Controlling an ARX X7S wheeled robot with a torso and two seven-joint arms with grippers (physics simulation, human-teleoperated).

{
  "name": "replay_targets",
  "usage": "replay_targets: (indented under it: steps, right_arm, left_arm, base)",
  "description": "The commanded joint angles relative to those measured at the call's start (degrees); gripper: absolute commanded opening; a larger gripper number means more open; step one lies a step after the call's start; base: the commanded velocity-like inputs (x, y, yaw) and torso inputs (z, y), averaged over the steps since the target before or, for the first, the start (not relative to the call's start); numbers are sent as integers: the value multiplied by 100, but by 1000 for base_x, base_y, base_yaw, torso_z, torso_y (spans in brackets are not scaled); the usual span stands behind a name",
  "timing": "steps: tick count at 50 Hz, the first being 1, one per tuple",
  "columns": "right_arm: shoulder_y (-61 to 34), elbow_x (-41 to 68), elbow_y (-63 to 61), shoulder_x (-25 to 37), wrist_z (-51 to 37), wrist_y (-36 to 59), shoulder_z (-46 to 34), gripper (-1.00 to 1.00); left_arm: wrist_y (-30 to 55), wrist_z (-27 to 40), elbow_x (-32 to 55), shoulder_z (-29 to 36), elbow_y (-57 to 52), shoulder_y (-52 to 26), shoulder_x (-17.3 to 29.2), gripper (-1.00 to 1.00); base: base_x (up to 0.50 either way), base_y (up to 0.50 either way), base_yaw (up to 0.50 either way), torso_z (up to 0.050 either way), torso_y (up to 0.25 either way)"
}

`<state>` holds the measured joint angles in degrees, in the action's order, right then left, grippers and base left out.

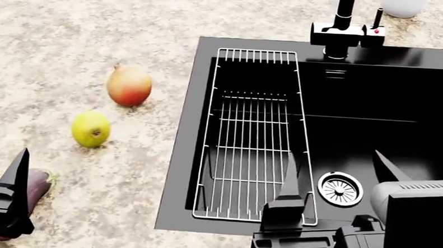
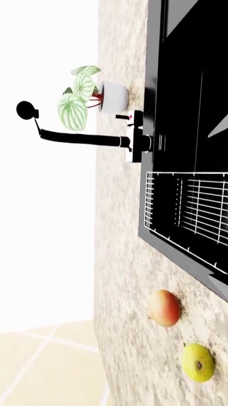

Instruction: There is a mixed pile of frozen fruits and vegetables on the counter. Locate all the frozen vegetables and place the items in a bowl on the counter. Take all the frozen fruits and defrost them in a running sink.

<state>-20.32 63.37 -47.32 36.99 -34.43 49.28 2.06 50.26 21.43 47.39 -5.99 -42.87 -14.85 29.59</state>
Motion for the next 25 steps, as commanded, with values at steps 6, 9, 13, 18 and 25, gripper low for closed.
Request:
replay_targets:
  steps: [6,9,13,18,25]
  right_arm:
    - [-11,-78,-3,66,-26,6,-52,100]
    - [-4,-82,2,64,-27,-17,-40,100]
    - [10,-90,31,56,-30,-45,-25,100]
    - [7,-119,51,61,-20,-63,-40,100]
    - [7,-121,68,61,-8,-51,-97,100]
  left_arm:
    - [-54,-5,-24,46,13,37,31,100]
    - [-53,8,-40,90,31,11,14,100]
    - [-9,9,-20,142,57,19,20,100]
    - [143,59,-148,361,147,-7,97,100]
    - [334,85,-6,400,193,33,140,100]
  base:
    - [4,74,0,0,0]
    - [34,73,0,0,0]
    - [25,54,0,0,0]
    - [0,0,0,0,0]
    - [0,0,0,0,0]
